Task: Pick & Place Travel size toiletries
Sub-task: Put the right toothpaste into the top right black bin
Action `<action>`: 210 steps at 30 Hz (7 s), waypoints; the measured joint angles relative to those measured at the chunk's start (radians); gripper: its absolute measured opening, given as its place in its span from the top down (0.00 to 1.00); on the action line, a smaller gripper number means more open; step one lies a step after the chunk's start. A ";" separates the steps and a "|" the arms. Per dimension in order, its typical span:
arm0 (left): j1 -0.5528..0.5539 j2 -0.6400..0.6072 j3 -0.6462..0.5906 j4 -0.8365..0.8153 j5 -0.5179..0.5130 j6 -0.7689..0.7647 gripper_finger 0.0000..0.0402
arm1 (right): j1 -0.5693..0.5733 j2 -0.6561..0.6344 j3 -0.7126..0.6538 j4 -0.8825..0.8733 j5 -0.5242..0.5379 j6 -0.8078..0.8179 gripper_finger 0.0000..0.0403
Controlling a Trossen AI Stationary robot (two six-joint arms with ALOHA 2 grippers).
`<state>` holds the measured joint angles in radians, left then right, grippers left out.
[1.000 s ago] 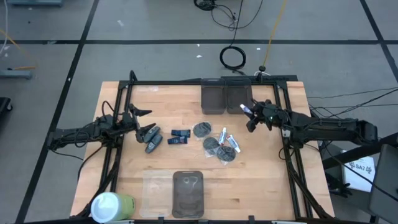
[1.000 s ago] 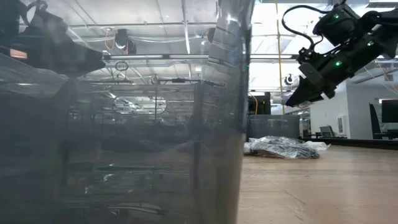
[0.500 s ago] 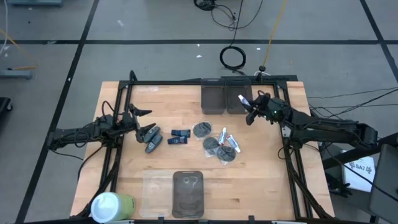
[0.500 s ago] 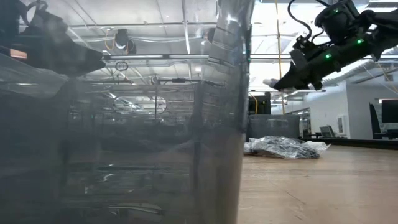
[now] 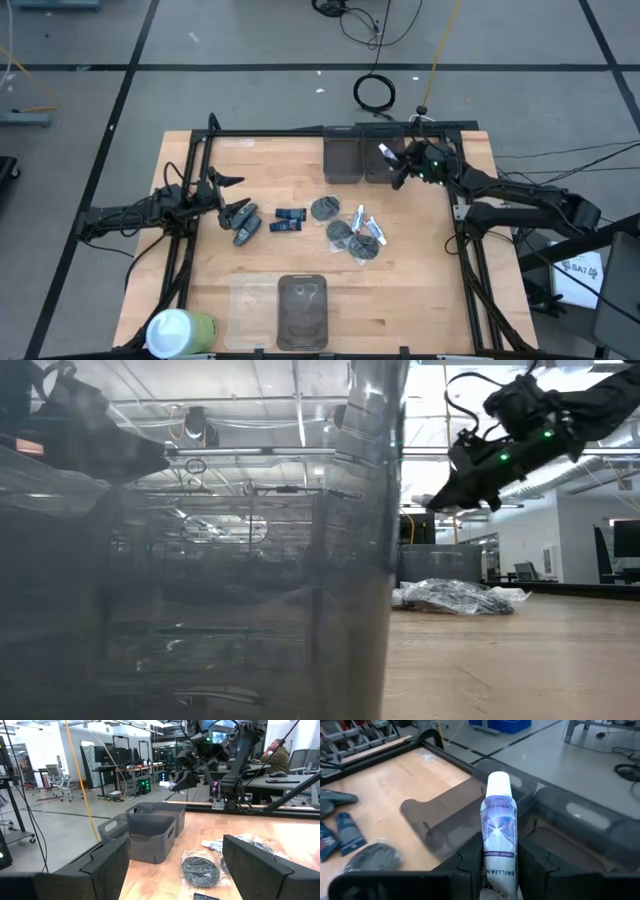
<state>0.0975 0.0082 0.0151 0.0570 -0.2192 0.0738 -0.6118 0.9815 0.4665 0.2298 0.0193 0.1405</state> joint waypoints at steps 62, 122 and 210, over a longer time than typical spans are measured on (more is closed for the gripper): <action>0.000 0.000 0.000 0.000 0.000 0.000 0.23 | -0.126 0.228 0.128 -0.175 -0.064 -0.074 0.62; 0.000 0.000 0.000 0.000 0.000 0.000 0.23 | 0.759 0.278 0.078 -0.341 0.140 0.211 0.45; 0.000 0.000 0.000 0.000 0.000 0.000 0.23 | 0.670 0.424 -0.015 -0.181 0.136 0.143 0.68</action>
<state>0.0978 0.0082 0.0151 0.0569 -0.2195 0.0738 0.0582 1.4052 0.4515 0.0490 0.1555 0.2832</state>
